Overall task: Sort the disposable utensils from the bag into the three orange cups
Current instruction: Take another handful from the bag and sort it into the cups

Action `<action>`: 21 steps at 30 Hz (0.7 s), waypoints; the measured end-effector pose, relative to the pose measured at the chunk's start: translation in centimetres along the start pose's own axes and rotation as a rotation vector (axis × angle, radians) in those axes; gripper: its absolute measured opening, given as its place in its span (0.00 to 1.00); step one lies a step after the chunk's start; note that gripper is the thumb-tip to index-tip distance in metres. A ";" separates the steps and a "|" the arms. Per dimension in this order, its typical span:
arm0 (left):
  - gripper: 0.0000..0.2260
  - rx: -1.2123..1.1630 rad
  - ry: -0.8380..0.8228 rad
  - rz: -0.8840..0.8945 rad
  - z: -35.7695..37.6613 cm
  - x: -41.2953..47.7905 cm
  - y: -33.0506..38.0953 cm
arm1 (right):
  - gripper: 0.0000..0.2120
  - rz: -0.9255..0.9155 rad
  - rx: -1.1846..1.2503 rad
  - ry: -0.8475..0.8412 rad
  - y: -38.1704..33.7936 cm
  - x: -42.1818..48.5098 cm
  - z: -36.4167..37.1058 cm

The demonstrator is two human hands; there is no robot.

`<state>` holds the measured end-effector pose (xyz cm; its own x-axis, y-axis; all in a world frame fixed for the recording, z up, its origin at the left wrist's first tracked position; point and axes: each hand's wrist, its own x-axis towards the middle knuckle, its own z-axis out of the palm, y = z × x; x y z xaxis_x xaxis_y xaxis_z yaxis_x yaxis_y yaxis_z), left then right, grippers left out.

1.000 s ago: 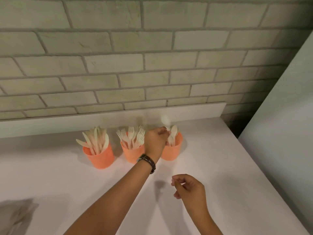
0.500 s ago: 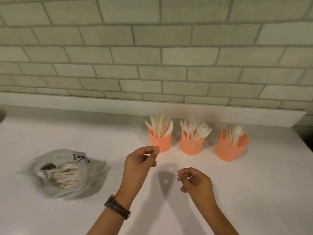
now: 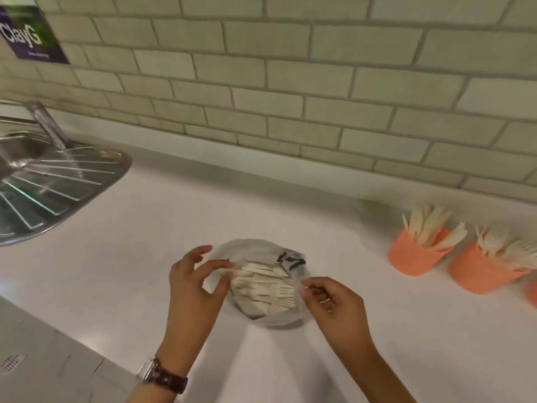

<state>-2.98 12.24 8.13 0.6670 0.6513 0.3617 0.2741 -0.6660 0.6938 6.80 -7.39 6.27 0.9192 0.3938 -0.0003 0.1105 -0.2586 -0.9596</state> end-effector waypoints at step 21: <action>0.10 0.275 -0.358 0.043 -0.7 3.8 -5.2 | 0.32 0.040 -0.468 -0.105 0.4 3.0 3.6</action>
<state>-2.35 18.44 6.34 0.8662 0.4862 0.1151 0.3822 -0.7932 0.4741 8.25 -3.11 4.91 0.8860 0.4556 -0.0864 0.2558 -0.6357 -0.7283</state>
